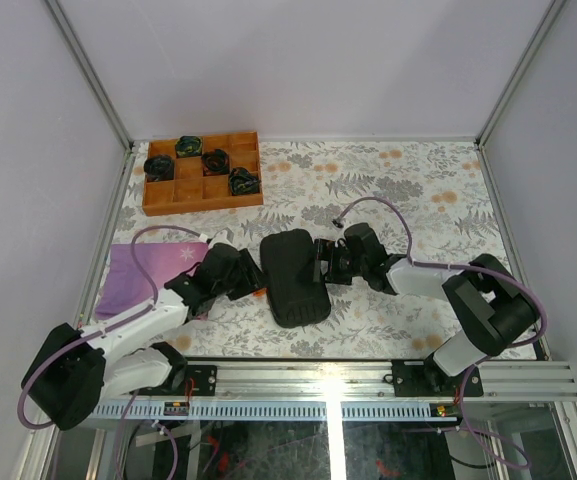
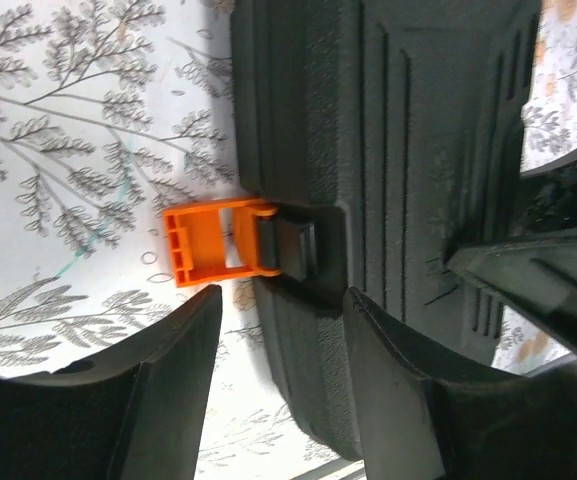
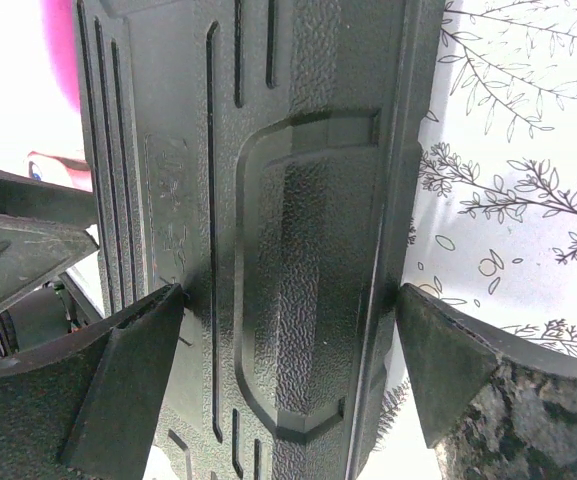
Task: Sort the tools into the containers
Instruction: Close the storage box at the center of the board.
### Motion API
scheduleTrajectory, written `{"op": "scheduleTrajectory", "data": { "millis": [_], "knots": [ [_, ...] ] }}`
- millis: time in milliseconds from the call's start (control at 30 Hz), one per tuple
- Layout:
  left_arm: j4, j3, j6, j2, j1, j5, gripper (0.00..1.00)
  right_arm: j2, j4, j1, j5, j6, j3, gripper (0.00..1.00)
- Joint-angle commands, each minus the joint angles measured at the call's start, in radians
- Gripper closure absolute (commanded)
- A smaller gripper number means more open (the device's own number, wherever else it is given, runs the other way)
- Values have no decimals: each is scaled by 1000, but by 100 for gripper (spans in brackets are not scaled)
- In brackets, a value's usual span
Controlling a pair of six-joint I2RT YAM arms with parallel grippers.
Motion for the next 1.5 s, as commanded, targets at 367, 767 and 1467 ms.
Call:
{"op": "scheduleTrajectory", "data": {
  "millis": [367,767,1467],
  "knots": [
    [179,78,-34,196,-52,76,55,-49,-139,2,129,-30,-72,11],
    [219,181,17,396,-83,113,67,-134,-241,2,293,59,-101,13],
    [89,111,55,74,-74,-10,39,-169,-316,2,360,-11,-86,12]
  ]
}}
